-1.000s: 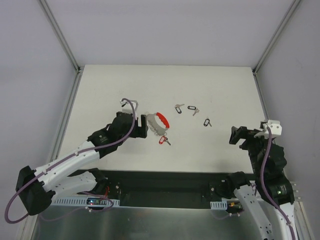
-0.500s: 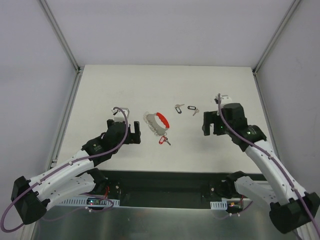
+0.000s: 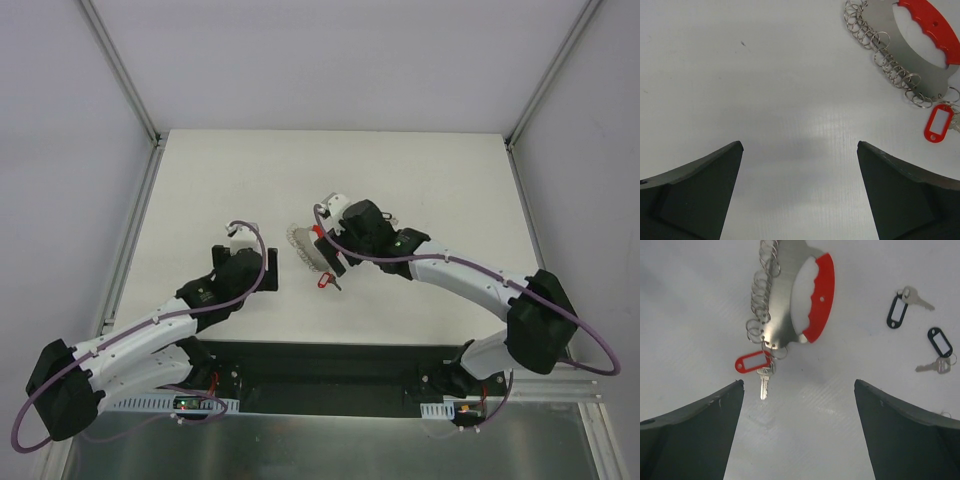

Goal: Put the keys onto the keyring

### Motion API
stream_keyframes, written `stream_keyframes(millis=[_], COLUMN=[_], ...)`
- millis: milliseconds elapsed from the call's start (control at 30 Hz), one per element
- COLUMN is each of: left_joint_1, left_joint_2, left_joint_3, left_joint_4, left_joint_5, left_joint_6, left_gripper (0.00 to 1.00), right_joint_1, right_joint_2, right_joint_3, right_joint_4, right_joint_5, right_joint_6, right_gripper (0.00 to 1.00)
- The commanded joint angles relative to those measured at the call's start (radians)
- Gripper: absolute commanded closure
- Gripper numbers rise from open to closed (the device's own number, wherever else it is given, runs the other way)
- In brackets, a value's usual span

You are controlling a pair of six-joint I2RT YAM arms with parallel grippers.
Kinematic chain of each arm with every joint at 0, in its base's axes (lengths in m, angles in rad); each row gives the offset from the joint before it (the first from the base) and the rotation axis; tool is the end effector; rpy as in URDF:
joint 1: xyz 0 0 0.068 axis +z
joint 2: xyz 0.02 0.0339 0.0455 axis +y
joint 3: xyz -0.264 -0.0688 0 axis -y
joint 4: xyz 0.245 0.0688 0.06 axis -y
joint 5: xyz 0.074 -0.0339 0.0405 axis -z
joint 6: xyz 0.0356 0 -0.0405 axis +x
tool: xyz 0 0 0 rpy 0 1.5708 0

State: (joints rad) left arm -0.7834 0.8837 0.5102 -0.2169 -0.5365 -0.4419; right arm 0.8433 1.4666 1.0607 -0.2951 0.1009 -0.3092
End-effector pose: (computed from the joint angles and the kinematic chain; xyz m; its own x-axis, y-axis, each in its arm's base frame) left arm 0.1471 -0.1208 0.2258 -0.4873 -0.0335 -0.8726 0.1077 0.9893 -0.0981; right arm 0.2188 0.2403 0.2639 -0.1980 -0.6777 -0.7082 -0.7896 0.5384 -0.2944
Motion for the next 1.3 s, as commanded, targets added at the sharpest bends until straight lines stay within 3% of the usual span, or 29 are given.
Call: stream_keyframes(millis=[0,67,167,300,567,833,1100,1267], left_joint_1=[0.013,0.015,0.015,0.018,0.018,0.018,0.019,0.019], left_joint_2=[-0.026,-0.038,-0.063,-0.095,-0.121,-0.108,-0.069,-0.060], left_joint_3=[-0.048,-0.068,-0.090,-0.111,-0.131,-0.122,-0.108,-0.105], left_joint_4=[0.070,0.091,0.120,0.139,0.157,0.162,0.169,0.175], left_joint_5=[-0.069,-0.082,-0.098,-0.117,-0.109,-0.085,-0.065,-0.059], left_joint_6=[-0.009,-0.008,-0.001,-0.001,0.003,0.000,-0.001,-0.004], left_gripper=[0.01,0.01,0.01,0.01,0.01,0.01,0.01,0.01], right_joint_1=[0.028,0.027,0.010,-0.061,-0.122,-0.130,-0.128,-0.086], right_joint_2=[-0.078,-0.091,-0.055,0.029,0.198,0.362,0.406,0.368], right_joint_3=[-0.051,-0.067,-0.022,0.080,0.133,0.234,0.239,0.211], right_joint_4=[0.347,0.440,0.433,0.337,0.314,0.211,0.131,0.064], right_joint_5=[0.003,0.010,-0.004,-0.205,-0.415,-0.564,-0.616,-0.521], right_joint_6=[-0.041,-0.044,-0.053,0.019,0.030,-0.028,-0.082,-0.160], right_gripper=[0.04,0.02,0.01,0.02,0.04,0.42,0.52,0.53])
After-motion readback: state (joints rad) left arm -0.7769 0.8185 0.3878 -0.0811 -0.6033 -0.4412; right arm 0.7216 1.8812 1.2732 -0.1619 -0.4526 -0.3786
